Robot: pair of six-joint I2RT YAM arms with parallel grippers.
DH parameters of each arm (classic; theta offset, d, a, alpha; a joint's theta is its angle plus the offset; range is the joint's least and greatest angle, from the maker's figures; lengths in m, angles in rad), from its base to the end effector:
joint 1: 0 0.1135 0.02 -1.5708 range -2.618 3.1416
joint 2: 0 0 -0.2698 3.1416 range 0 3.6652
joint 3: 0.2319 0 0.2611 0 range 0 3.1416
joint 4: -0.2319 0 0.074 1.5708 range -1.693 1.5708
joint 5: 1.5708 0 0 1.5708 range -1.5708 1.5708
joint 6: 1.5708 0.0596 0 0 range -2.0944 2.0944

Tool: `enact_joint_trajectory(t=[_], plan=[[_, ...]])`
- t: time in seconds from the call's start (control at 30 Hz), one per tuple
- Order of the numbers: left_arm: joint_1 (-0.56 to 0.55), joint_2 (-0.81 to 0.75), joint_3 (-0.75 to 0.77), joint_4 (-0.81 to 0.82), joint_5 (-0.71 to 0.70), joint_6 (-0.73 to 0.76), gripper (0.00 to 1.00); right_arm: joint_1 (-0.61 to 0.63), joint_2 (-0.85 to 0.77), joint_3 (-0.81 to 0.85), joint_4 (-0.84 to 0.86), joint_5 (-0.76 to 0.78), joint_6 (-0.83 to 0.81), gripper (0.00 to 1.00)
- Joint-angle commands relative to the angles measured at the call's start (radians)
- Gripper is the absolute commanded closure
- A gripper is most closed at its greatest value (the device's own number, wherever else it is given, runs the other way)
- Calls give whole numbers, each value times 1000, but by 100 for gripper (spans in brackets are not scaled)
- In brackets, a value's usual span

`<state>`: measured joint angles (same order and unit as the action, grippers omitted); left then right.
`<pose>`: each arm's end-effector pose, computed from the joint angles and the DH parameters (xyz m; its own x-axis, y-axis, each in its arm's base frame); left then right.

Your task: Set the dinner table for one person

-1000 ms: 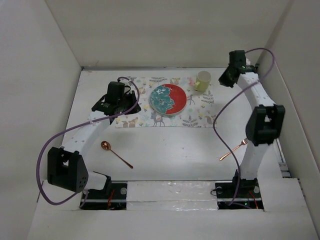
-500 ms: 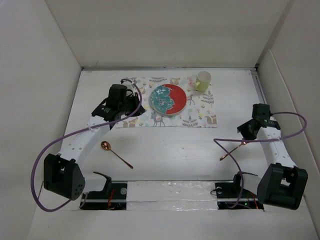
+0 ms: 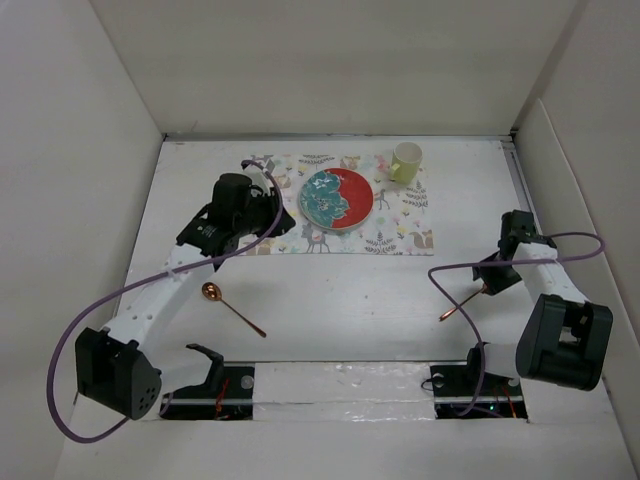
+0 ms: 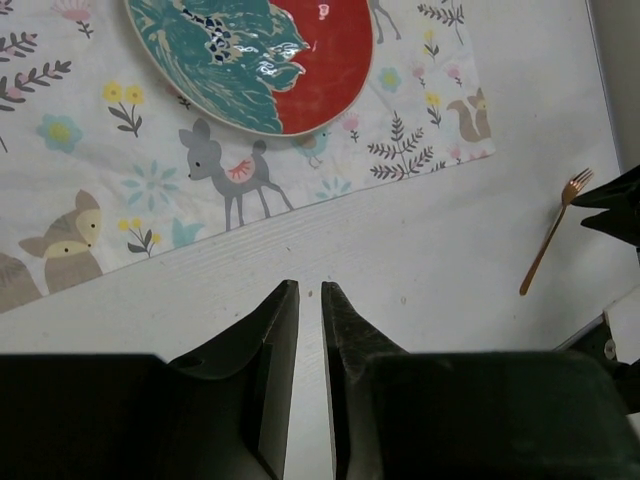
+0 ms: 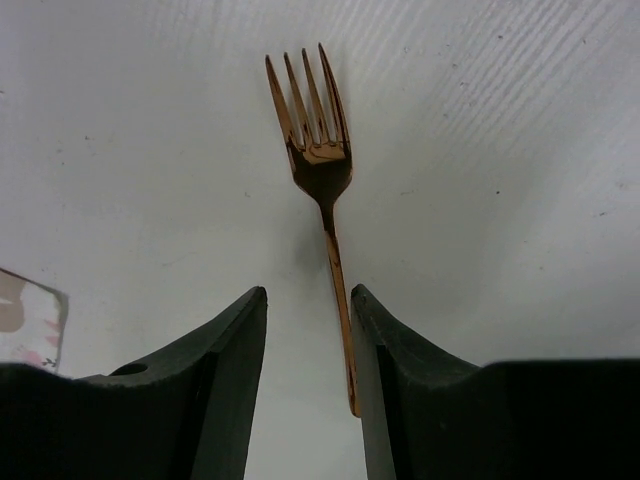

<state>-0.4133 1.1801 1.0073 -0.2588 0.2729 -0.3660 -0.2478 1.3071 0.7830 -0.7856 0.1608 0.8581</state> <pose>0.2658 -0.1341 0.3234 -0.5764 -0.1235 -0.8078 0.4334 0.7918 -0.4303 0.2245 -0.0666 0.1704 -0.3989 0.8713 -0.2858 0.8931 0.4398 0.0942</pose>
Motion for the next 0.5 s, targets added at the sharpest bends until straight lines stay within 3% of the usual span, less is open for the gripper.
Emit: enact_joint_trajectory(t=[0.0, 0.23, 0.47], plan=[[-5, -51, -9, 26, 6, -5, 86, -4, -19, 47, -75, 20, 25, 56], [-5, -92, -13, 30, -12, -16, 86, 27, -26, 91, -179, 37, 61, 58], [-5, -119, 5, 26, -37, -8, 86, 47, 90, 133, -218, 49, 104, 62]])
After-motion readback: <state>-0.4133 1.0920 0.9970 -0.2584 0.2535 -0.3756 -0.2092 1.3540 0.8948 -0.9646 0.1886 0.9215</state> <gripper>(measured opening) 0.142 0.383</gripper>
